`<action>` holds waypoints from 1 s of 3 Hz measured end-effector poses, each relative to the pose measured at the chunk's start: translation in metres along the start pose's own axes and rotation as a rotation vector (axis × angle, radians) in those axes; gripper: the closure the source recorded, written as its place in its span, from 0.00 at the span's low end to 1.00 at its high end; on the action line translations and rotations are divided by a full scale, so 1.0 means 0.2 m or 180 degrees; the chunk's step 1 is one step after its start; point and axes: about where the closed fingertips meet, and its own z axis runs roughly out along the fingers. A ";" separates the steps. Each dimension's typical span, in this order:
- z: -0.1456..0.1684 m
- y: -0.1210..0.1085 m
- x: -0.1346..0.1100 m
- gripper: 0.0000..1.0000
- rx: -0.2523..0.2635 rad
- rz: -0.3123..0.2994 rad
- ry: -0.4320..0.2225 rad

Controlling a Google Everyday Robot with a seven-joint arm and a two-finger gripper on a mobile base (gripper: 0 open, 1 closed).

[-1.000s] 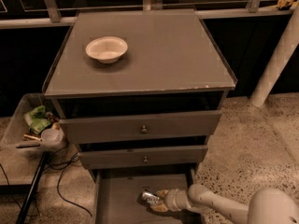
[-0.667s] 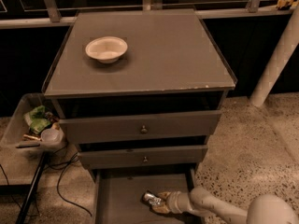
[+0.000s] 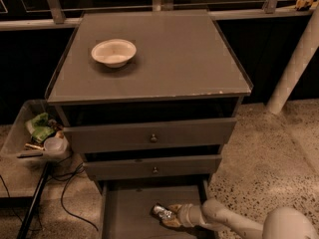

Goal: Place redbull can into bottom drawer

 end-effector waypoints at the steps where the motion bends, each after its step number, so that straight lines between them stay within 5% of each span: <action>1: 0.00 0.00 0.00 0.36 0.0000 0.0000 0.0000; 2: 0.00 0.00 0.00 0.13 0.0000 0.0000 0.0000; 3: 0.00 0.00 0.00 0.00 -0.0001 0.0000 0.0000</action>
Offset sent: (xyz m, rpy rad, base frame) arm 0.0000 0.0000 0.0000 0.0000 0.0000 0.0000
